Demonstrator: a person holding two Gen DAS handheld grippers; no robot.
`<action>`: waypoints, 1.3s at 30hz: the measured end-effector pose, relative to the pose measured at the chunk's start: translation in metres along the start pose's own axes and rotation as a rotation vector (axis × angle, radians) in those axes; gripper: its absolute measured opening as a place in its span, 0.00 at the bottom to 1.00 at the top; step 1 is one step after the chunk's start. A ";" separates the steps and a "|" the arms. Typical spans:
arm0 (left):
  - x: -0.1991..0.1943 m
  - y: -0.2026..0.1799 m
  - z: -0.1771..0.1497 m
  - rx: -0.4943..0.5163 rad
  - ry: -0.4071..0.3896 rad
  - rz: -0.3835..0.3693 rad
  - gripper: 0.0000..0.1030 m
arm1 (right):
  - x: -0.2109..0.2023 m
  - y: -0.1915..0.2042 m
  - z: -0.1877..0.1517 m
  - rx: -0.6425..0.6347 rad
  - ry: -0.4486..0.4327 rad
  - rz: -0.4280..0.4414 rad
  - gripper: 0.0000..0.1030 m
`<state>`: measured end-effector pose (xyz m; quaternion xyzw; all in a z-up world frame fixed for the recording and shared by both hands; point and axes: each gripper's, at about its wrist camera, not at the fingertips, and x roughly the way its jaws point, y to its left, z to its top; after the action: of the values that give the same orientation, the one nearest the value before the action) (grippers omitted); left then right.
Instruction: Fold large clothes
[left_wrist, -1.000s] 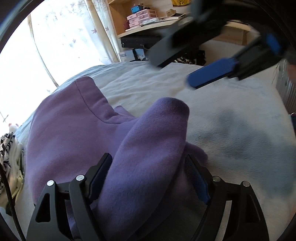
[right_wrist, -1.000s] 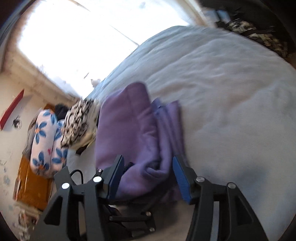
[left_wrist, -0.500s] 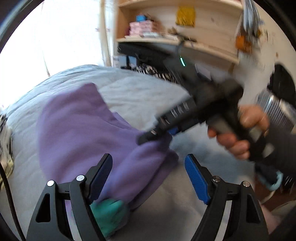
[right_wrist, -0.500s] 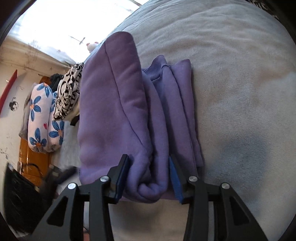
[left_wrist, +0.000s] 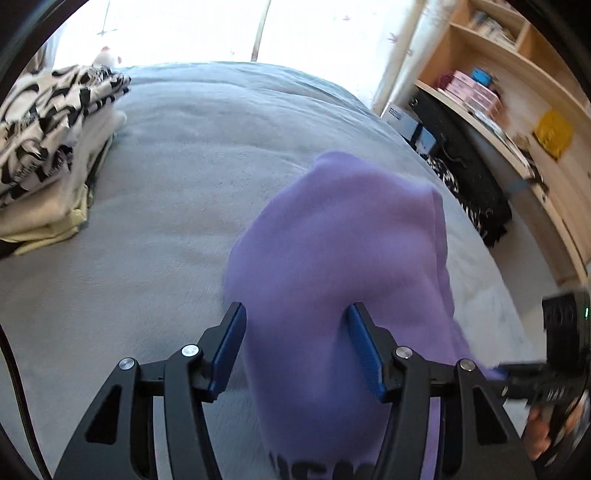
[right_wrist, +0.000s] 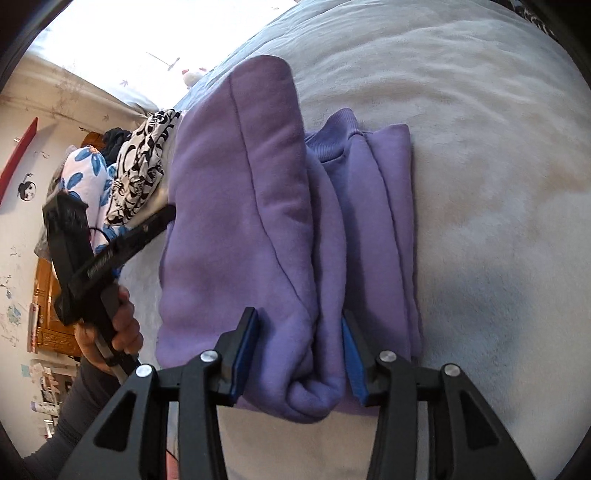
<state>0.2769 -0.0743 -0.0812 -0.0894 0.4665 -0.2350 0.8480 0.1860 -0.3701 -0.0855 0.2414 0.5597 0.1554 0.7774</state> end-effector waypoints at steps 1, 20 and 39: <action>0.006 0.001 0.002 -0.012 0.008 -0.009 0.56 | 0.001 0.001 0.000 -0.007 -0.005 -0.012 0.43; 0.032 -0.120 -0.030 0.357 -0.103 0.333 0.62 | -0.015 -0.032 -0.059 0.029 -0.202 -0.181 0.22; 0.014 -0.098 -0.016 0.266 -0.043 0.207 0.76 | -0.061 -0.006 0.015 0.033 -0.365 -0.213 0.54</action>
<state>0.2388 -0.1656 -0.0638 0.0669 0.4196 -0.2042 0.8819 0.1800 -0.4087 -0.0364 0.2176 0.4346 0.0170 0.8738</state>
